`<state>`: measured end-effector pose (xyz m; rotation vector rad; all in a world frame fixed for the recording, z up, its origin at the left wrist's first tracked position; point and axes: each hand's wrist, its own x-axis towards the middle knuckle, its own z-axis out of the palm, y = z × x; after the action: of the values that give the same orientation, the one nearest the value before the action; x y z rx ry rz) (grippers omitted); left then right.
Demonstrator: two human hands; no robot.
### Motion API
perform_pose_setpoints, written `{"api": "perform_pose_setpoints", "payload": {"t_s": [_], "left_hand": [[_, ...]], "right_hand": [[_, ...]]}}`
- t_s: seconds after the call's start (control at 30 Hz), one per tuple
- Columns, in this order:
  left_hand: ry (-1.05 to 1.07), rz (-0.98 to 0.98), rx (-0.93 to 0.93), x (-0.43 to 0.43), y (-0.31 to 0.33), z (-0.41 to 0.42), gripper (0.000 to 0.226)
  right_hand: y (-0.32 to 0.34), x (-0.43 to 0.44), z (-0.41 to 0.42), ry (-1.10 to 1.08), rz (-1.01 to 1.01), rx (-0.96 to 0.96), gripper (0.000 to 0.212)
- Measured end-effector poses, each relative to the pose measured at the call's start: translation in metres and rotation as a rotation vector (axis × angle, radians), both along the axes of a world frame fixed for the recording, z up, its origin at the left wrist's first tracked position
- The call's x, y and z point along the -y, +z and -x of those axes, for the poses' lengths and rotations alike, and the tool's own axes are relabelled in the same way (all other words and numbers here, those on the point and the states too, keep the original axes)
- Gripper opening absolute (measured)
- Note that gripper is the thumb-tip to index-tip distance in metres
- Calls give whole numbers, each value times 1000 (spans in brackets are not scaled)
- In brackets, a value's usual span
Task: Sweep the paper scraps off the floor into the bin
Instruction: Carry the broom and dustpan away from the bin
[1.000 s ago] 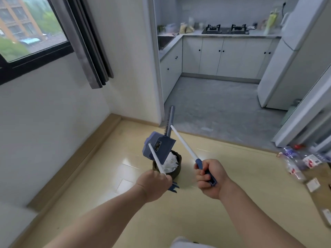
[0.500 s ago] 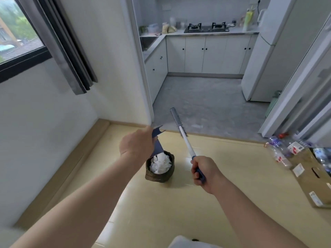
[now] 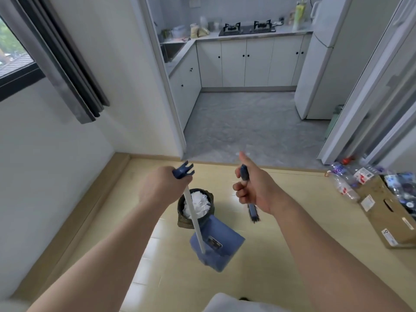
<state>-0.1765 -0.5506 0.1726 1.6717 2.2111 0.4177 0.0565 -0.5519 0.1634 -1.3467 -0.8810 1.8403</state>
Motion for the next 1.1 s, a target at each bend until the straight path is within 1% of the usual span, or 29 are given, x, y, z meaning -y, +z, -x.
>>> {"api": "perform_pose_setpoints", "payload": {"t_s": [0.07,0.13,0.2,0.27,0.33,0.4,0.47,0.5,0.53,0.57,0.6,0.77,0.87,0.9,0.93,1.0,1.03,1.1], "left_hand": [[42,51,217,4,-13,-12,51],[76,116,431,11,-23,-28,52],[95,200,649,18,-33,-45,42],[75,284,774,24,-46,-59,32],[19,347,801,29,-59,-69,27],[-56,379,820,32,-69,-79,22],[-109,396,839,34,-74,-90,22],[-125,409,839,35,-75,-95,32],[-137,421,839,35,-75,-99,43],[-152,432,832,35,-75,-102,52],[-172,437,824,34,-75,-105,57],[-228,421,882,27,-69,-113,67],[-204,413,947,25,-63,-116,73],[-188,407,960,25,-61,-118,75],[-174,399,968,24,-59,-121,76],[-147,373,980,22,-56,-126,75],[-143,358,980,21,-55,-128,74],[-161,335,933,18,-54,-130,74]], "right_hand": [[5,-3,-9,82,-74,7,79],[9,-4,-17,166,-183,58,87],[12,-4,-23,199,-270,181,85],[13,-4,-27,201,-281,372,70],[14,-5,-29,231,-269,530,55],[15,-6,-29,290,-326,696,46],[16,-8,-30,337,-424,919,46],[17,-9,-30,360,-479,1037,45],[18,-9,-30,380,-525,1138,39],[20,-10,-30,389,-550,1202,32],[22,-10,-31,385,-558,1223,27],[24,-14,-38,274,-616,1160,34],[23,-18,-39,255,-658,1137,35],[23,-19,-38,244,-664,1078,35],[23,-18,-36,225,-657,950,35],[22,-17,-30,150,-596,603,36],[20,-16,-26,92,-567,477,37],[12,-15,-16,-38,-528,368,38]]}}
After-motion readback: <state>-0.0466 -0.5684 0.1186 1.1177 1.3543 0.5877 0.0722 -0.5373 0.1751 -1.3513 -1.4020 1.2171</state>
